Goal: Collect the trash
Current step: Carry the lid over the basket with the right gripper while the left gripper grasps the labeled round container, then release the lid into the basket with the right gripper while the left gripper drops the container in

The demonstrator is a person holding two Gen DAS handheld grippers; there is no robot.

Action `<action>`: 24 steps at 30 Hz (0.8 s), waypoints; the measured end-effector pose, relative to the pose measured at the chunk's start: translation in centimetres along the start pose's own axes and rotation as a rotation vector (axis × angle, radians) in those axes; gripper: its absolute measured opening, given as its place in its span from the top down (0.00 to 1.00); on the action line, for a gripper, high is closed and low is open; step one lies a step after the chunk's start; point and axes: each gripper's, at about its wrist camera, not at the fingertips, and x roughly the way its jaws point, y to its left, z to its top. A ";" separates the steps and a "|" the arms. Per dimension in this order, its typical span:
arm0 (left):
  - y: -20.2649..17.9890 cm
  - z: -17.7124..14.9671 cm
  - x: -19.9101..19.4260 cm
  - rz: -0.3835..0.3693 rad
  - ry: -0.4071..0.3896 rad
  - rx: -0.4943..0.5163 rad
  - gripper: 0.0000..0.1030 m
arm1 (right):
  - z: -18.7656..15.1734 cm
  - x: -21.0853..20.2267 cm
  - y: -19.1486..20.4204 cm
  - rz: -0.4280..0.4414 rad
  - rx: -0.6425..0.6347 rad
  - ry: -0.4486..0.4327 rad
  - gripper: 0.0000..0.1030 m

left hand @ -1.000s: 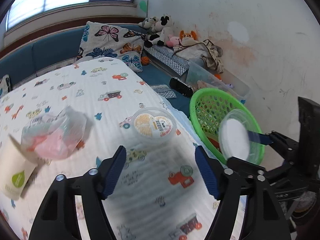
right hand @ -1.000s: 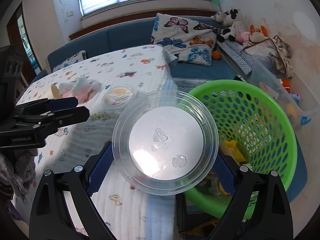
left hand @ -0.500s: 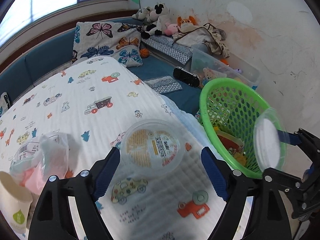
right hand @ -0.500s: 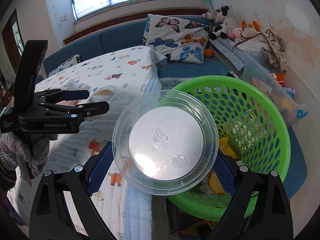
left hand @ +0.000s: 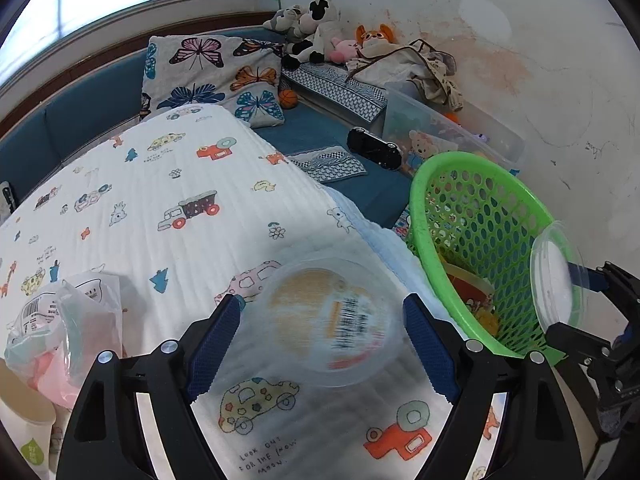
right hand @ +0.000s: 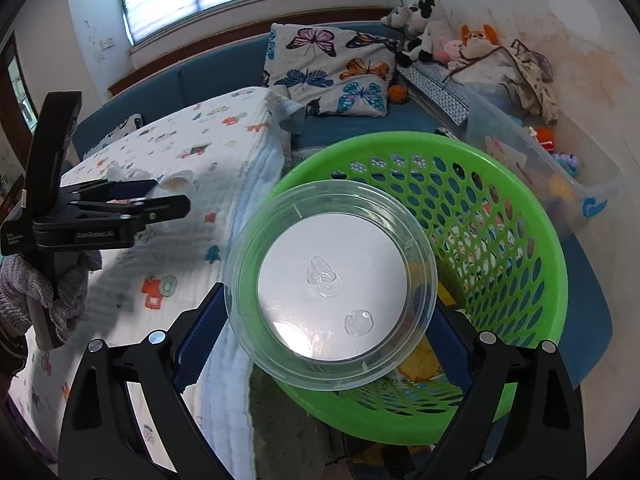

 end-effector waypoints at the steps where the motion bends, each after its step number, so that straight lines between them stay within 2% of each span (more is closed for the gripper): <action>1: -0.1 0.0 -0.1 0.000 -0.003 0.004 0.22 | 0.0 0.1 -0.2 -0.003 0.002 0.001 0.11; 11: -0.6 0.1 0.6 0.014 0.009 0.029 0.21 | -0.3 0.6 -1.7 -0.017 0.030 0.015 0.11; 12: -0.6 0.1 0.7 0.013 0.010 0.031 0.22 | -0.3 0.6 -1.8 -0.020 0.034 0.018 0.11; 15: -0.7 0.1 0.8 0.011 0.011 0.034 0.33 | -0.5 0.7 -2.3 -0.021 0.048 0.022 0.11; 24: -1.2 -0.1 -0.1 0.002 -0.023 0.035 0.34 | -0.4 0.8 -3.6 -0.034 0.085 0.023 0.10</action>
